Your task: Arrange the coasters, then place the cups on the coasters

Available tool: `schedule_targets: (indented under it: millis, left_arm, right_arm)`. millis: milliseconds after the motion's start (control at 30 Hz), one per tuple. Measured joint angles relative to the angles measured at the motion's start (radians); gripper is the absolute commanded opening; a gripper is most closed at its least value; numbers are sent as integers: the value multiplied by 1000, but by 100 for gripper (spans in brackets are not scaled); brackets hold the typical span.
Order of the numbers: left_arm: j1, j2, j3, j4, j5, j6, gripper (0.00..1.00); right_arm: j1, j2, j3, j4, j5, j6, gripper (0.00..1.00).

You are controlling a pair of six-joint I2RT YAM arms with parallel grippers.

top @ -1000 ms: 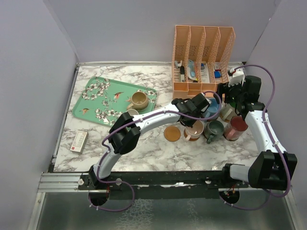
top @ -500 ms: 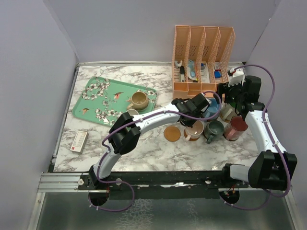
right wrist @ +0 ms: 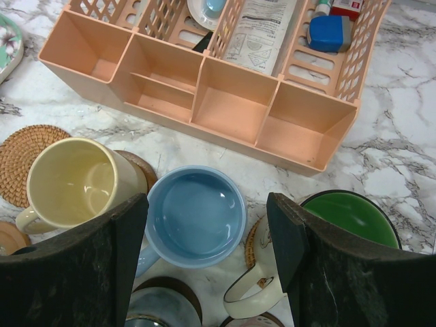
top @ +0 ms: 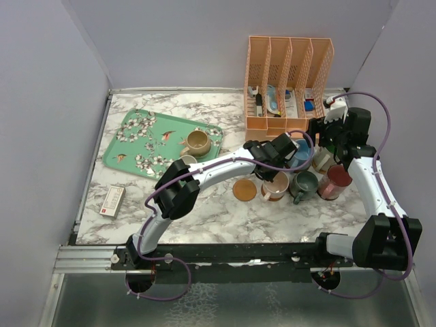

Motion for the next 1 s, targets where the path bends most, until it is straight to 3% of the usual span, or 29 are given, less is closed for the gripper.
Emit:
schedule_targets:
  millis: [133, 467, 1000]
  left_arm:
    - [0, 0, -1, 1, 0, 0, 5]
    - [0, 0, -1, 2, 0, 0, 18]
    - [0, 0, -1, 8, 0, 1, 26]
  right_arm:
    - [0, 0, 0, 0, 0, 0, 72]
    - [0, 0, 0, 0, 0, 0, 72]
    - [0, 0, 0, 0, 0, 0, 72]
